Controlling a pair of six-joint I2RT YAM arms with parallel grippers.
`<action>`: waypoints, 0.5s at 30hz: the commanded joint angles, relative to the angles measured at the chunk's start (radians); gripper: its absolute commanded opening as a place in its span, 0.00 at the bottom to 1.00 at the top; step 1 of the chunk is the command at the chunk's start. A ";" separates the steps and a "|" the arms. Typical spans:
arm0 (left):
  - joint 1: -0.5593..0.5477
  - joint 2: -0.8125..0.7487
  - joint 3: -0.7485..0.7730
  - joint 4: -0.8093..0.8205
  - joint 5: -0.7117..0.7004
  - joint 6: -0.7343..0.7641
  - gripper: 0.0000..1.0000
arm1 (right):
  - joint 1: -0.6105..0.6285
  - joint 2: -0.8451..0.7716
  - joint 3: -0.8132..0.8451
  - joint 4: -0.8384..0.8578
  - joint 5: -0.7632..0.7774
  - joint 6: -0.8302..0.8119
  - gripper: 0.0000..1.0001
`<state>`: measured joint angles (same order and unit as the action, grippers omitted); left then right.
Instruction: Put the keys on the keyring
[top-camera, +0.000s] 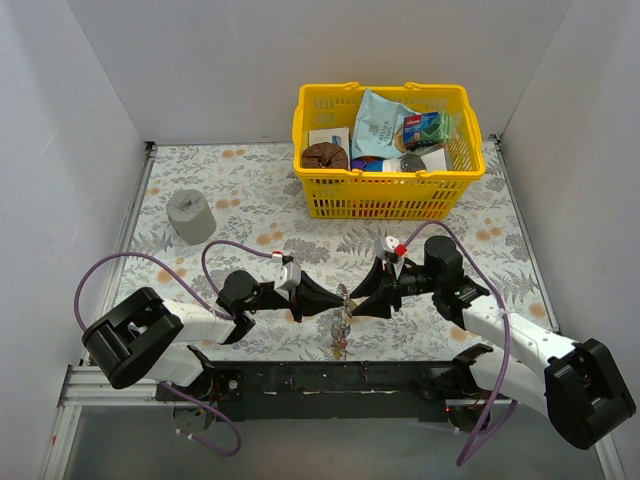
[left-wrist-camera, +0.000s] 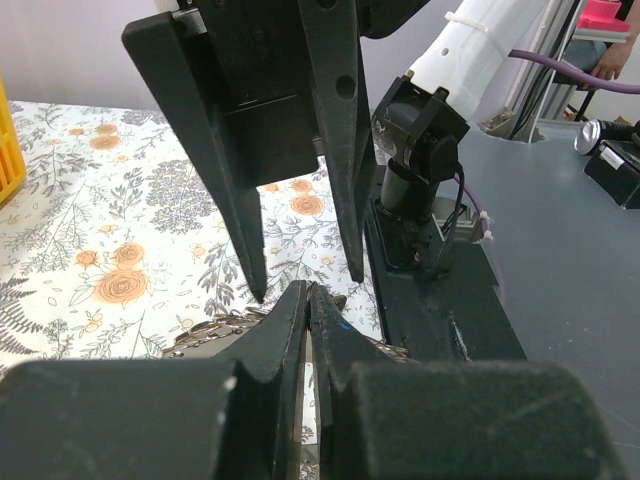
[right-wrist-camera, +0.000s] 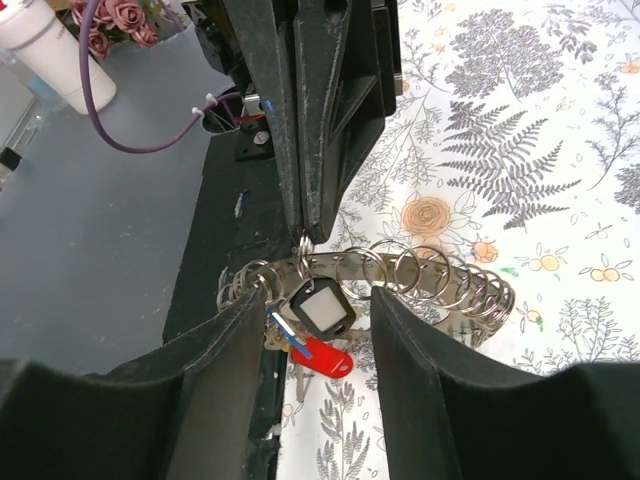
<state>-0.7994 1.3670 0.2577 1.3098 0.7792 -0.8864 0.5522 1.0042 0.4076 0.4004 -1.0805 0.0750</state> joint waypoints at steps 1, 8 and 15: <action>0.006 -0.028 0.034 0.146 0.012 0.000 0.00 | 0.006 0.013 0.028 0.086 -0.001 0.037 0.55; 0.006 -0.026 0.032 0.147 0.011 0.000 0.00 | 0.018 0.040 0.036 0.126 -0.021 0.063 0.49; 0.006 -0.025 0.034 0.147 0.011 0.001 0.00 | 0.022 0.066 0.028 0.167 -0.039 0.091 0.36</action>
<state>-0.7994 1.3670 0.2577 1.3098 0.7830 -0.8867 0.5663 1.0588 0.4084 0.4911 -1.0889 0.1398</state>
